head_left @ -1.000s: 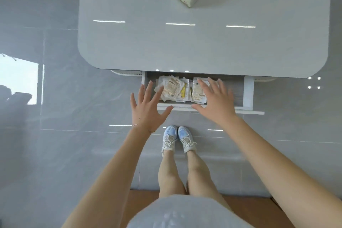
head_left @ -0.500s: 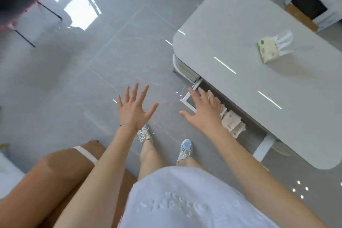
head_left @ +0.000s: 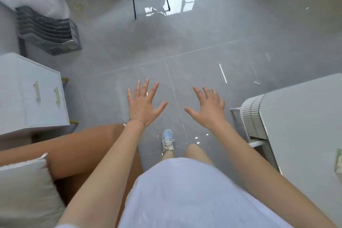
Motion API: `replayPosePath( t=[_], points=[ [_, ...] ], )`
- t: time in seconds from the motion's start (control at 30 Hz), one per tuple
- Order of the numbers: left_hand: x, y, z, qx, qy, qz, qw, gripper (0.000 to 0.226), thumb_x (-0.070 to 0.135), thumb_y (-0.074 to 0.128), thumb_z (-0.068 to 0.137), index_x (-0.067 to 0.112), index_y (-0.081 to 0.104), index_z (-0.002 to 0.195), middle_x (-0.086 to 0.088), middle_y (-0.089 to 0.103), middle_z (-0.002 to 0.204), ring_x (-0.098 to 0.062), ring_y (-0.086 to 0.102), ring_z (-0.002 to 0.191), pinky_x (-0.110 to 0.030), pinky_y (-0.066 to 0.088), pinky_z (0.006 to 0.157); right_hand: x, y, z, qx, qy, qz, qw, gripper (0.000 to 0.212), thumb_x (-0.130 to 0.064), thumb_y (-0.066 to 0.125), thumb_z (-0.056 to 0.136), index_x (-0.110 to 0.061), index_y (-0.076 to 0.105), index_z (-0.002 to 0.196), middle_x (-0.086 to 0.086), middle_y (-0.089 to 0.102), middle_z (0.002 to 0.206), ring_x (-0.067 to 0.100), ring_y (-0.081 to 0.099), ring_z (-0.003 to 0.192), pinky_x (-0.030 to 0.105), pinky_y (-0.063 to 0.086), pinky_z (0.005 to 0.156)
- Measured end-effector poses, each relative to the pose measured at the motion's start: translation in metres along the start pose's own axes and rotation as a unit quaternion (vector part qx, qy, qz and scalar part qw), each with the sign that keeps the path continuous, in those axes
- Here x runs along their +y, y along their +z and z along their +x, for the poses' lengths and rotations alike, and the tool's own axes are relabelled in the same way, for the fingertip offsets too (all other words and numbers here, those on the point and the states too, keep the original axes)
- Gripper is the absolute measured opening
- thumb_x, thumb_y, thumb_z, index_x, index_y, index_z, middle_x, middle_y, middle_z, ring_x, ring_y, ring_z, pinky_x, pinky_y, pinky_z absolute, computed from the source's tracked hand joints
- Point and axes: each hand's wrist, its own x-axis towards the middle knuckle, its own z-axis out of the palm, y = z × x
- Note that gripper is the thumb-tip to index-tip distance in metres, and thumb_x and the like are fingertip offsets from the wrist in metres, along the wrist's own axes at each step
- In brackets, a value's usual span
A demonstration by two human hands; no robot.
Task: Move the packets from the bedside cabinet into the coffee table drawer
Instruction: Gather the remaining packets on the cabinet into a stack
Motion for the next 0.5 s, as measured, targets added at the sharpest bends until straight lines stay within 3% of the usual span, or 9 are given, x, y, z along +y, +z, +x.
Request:
replayPosePath(
  t=[0.2, 0.5],
  points=[
    [-0.070, -0.024, 0.030, 0.018, -0.105, -0.052, 0.993, 0.075, 0.071, 0.034, 0.083, 0.040, 0.014, 0.148, 0.002, 0.008, 0.160, -0.024, 0.002, 0.147, -0.055, 0.000, 0.114, -0.091, -0.029, 0.068, -0.016, -0.085, -0.062, 0.994, 0.079, -0.063, 0.050, 0.086, -0.037, 0.014, 0.151, 0.001, 0.013, 0.160, 0.030, 0.005, 0.148, 0.053, 0.011, 0.117],
    [-0.160, -0.041, 0.071, 0.045, -0.270, -0.126, 0.953, 0.074, 0.065, 0.042, 0.086, 0.040, 0.013, 0.149, 0.004, 0.002, 0.160, -0.024, -0.004, 0.147, -0.055, -0.002, 0.114, -0.210, -0.047, 0.163, -0.050, -0.198, -0.142, 0.969, 0.079, -0.063, 0.049, 0.087, -0.039, 0.011, 0.152, 0.002, 0.013, 0.161, 0.030, 0.010, 0.146, 0.049, 0.013, 0.117]
  ],
)
